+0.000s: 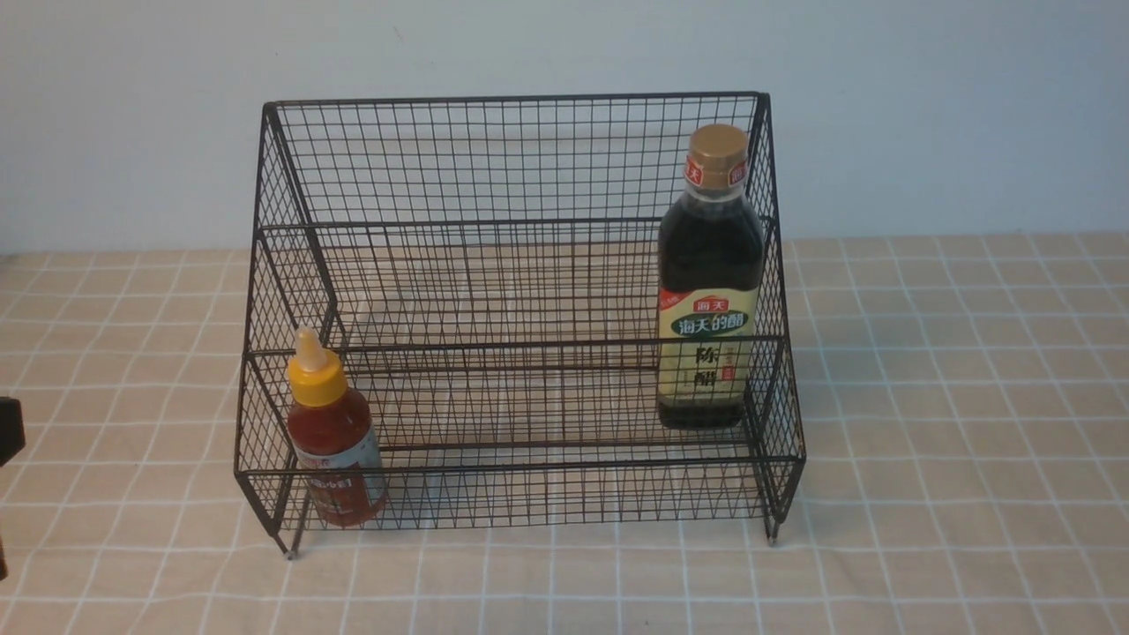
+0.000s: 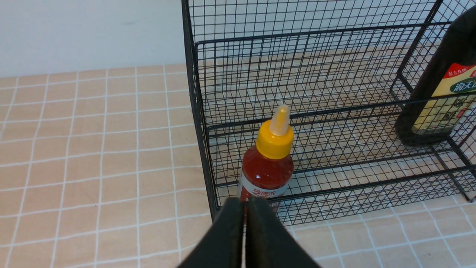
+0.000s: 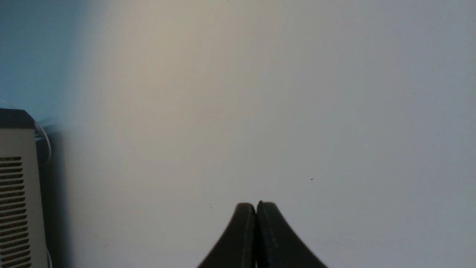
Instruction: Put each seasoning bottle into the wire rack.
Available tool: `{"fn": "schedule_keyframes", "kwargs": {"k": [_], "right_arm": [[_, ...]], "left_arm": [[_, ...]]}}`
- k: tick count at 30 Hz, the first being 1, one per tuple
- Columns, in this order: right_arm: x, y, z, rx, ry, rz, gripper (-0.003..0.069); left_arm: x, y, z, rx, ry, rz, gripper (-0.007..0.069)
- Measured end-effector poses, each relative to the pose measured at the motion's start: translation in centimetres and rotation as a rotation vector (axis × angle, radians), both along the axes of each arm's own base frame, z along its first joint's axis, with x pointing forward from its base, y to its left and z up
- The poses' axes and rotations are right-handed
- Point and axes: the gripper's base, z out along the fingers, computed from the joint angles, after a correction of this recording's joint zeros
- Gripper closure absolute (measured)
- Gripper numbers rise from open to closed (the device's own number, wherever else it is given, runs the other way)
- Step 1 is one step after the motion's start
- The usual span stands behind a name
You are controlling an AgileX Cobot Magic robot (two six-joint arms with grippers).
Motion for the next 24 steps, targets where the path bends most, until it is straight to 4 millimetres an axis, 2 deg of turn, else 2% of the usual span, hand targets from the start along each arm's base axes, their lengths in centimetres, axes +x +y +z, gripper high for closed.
{"fn": "schedule_keyframes", "kwargs": {"k": [4,7,9,10,12,14,15,16,17,19,22,24], "right_arm": [[0.0,0.0,0.0,-0.003,-0.001,-0.002,0.0672],[0.0,0.0,0.0,-0.002,-0.001,-0.001,0.0672],[0.0,0.0,0.0,-0.002,-0.001,-0.001,0.0672],[0.0,0.0,0.0,-0.002,-0.001,-0.001,0.0672],[0.0,0.0,0.0,-0.003,-0.002,-0.002,0.0672],[0.0,0.0,0.0,-0.003,-0.002,-0.002,0.0672],[0.0,0.0,0.0,-0.003,-0.002,-0.002,0.0672],[0.0,0.0,0.0,-0.003,-0.002,-0.002,0.0672],[0.0,0.0,0.0,-0.003,-0.002,-0.002,0.0672],[0.0,0.0,0.0,-0.003,-0.002,-0.002,0.0672],[0.0,0.0,0.0,-0.003,-0.002,-0.002,0.0672],[0.0,0.0,0.0,-0.003,-0.002,-0.002,0.0672]], "left_arm": [[-0.5,0.2,-0.4,0.036,-0.088,-0.024,0.0631],[-1.3,0.6,-2.0,0.063,-0.187,-0.030,0.0631],[-2.1,0.9,-4.6,0.098,-0.251,-0.020,0.0631],[-2.2,0.9,-4.8,0.101,-0.261,-0.012,0.0631],[-2.7,1.2,-8.0,0.136,-0.294,0.017,0.0631],[-3.1,1.3,-10.7,0.154,-0.295,0.040,0.0631],[-3.1,1.4,-11.2,0.155,-0.292,0.042,0.0631],[-3.4,1.5,-13.4,0.164,-0.278,0.059,0.0631],[-3.3,1.5,-13.9,0.165,-0.268,0.059,0.0631],[-3.3,1.5,-16.4,0.168,-0.227,0.064,0.0631],[-3.3,1.5,-18.1,0.170,-0.178,0.062,0.0631],[-3.3,1.5,-18.1,0.169,-0.181,0.062,0.0631]]}}
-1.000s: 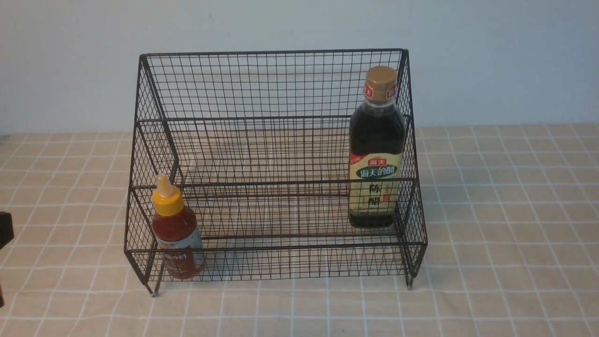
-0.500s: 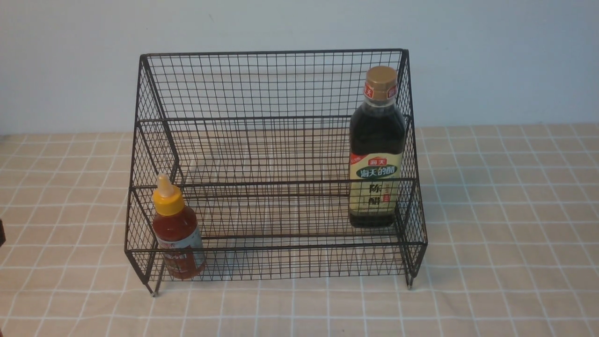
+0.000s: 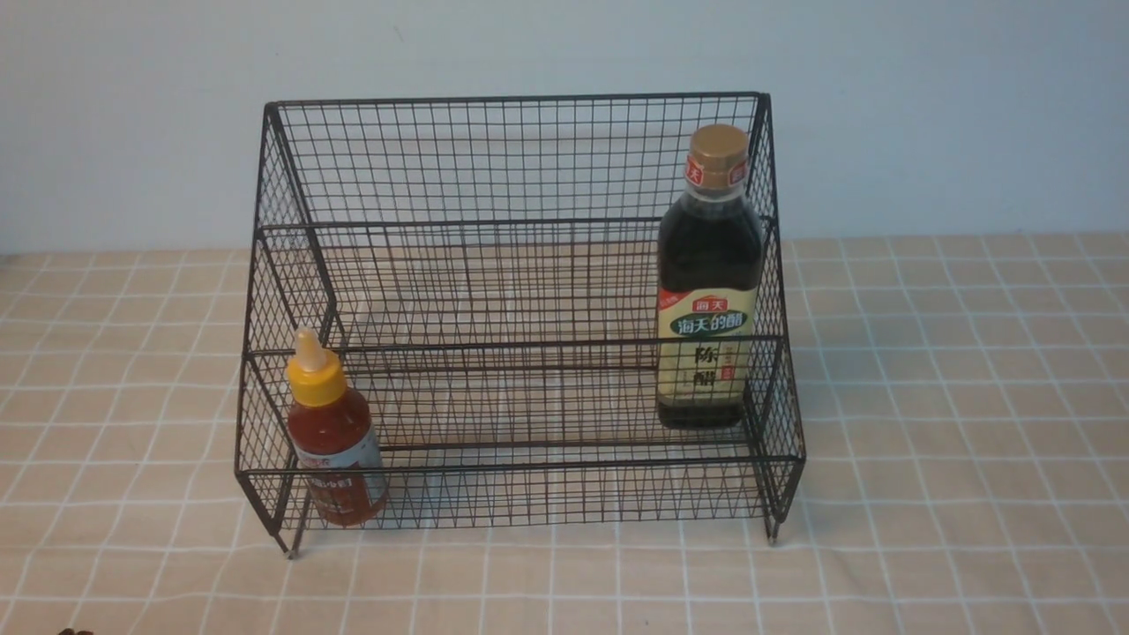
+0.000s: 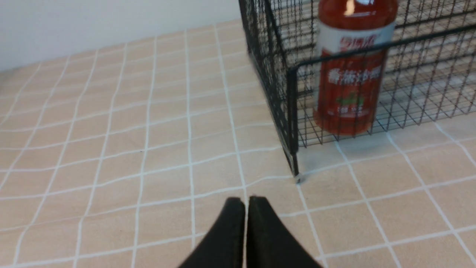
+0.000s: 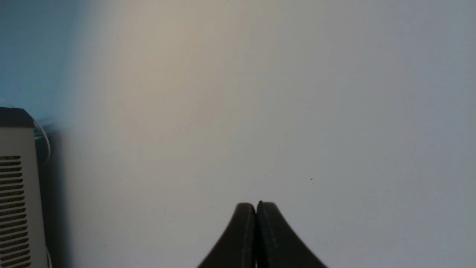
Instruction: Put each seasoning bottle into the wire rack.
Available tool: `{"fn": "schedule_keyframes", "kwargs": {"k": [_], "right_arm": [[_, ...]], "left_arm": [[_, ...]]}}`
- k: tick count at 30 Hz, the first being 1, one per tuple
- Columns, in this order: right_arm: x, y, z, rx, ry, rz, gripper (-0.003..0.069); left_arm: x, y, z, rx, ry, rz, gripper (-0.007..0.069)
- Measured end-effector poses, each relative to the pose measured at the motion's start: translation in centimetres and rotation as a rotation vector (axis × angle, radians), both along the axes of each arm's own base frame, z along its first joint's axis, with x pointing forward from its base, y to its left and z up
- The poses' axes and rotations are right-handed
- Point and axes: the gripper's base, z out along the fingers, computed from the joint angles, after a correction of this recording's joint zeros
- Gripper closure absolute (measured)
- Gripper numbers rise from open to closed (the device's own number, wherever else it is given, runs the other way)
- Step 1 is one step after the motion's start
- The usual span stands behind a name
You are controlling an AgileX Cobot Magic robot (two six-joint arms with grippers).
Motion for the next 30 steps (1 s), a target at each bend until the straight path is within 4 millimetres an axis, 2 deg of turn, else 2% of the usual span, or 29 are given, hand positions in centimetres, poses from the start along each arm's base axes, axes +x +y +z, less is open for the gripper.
{"fn": "schedule_keyframes", "kwargs": {"k": [30], "right_arm": [[0.01,0.00,-0.01,-0.008,-0.003,-0.005,0.0672]], "left_arm": [[0.00,-0.01,-0.03,-0.026,0.003,0.008,0.0631]]}}
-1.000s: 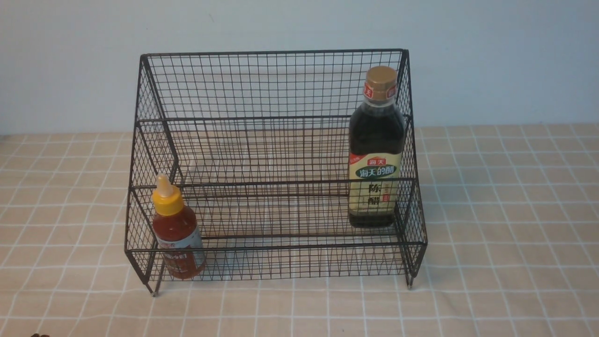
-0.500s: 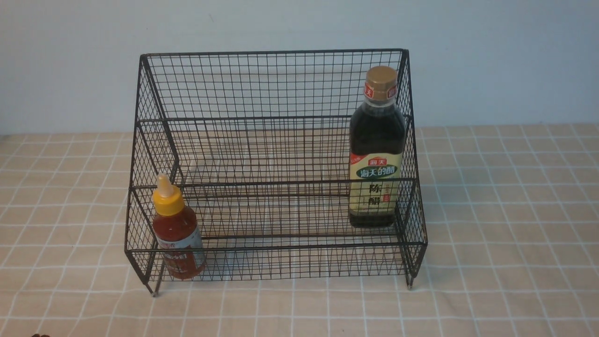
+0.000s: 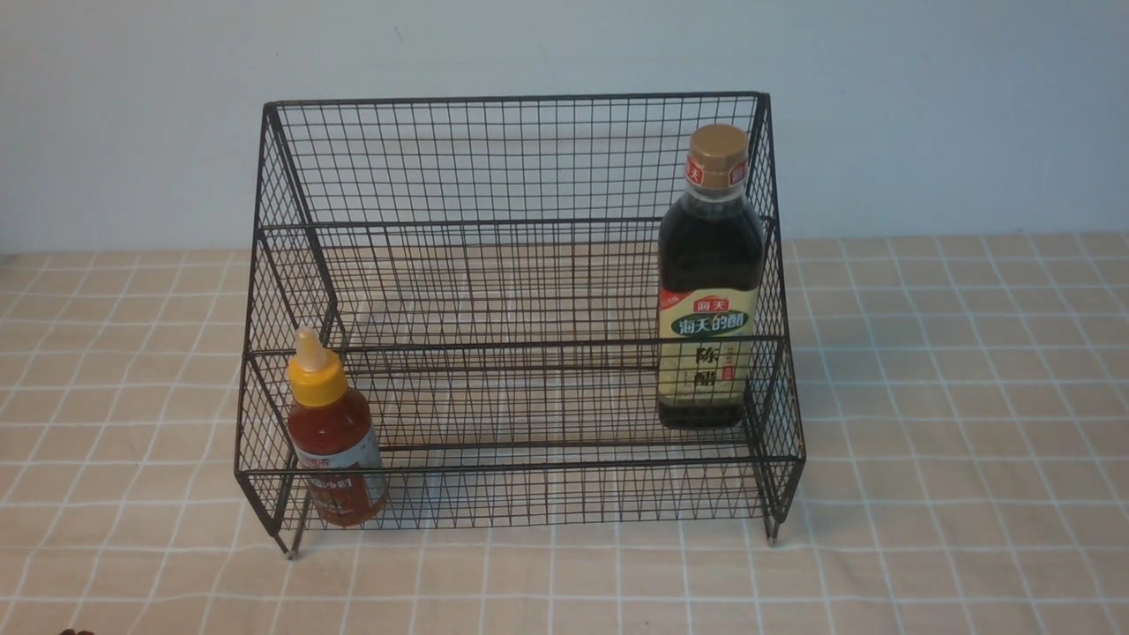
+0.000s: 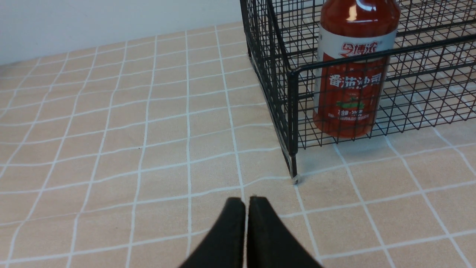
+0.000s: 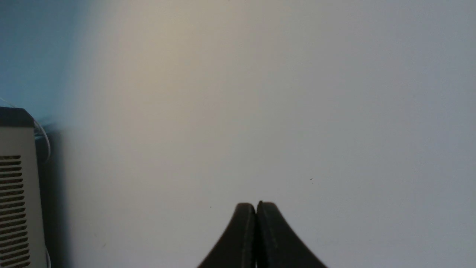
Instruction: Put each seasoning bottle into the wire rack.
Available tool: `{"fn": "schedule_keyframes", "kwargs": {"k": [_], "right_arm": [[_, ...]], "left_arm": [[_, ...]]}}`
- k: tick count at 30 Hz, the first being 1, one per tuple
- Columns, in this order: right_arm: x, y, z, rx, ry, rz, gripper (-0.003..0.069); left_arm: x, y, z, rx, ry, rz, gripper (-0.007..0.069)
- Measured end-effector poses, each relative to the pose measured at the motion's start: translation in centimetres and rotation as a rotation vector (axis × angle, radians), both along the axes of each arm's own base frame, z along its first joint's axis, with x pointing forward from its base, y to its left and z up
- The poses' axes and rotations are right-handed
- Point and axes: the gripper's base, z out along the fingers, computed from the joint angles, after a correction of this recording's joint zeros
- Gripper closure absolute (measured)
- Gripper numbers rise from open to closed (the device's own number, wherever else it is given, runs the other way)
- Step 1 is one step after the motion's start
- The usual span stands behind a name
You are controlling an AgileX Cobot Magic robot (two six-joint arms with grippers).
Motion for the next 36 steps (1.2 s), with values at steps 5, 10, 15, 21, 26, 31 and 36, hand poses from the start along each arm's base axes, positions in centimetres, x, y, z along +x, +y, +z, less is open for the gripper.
{"fn": "schedule_keyframes", "kwargs": {"k": [5,10,15,21,26,31,36], "right_arm": [[0.6,0.1,-1.1,-0.090,0.066,-0.077,0.0672],[3.0,0.4,-6.6,-0.197,0.333,-0.272,0.0672],[4.8,0.1,-13.1,-0.253,0.565,-0.418,0.0672],[5.4,-0.4,-16.8,-0.268,0.672,-0.512,0.0672],[5.4,-0.4,-16.8,-0.269,0.668,-0.517,0.0672],[5.4,-0.4,-16.7,-0.271,0.663,-0.516,0.0672],[5.4,-0.4,-16.7,-0.271,0.661,-0.516,0.0672]], "left_arm": [[0.0,0.0,0.0,0.000,0.000,0.000,0.0631],[0.0,0.0,0.0,0.000,0.000,0.000,0.0631],[0.0,0.0,0.0,-0.001,0.000,0.000,0.0631],[0.0,0.0,0.0,-0.001,0.000,0.000,0.0631],[0.0,0.0,0.0,-0.001,0.000,0.000,0.0631],[0.0,0.0,0.0,-0.001,0.000,0.000,0.0631],[0.0,0.0,0.0,-0.001,0.000,0.000,0.0631]]}}
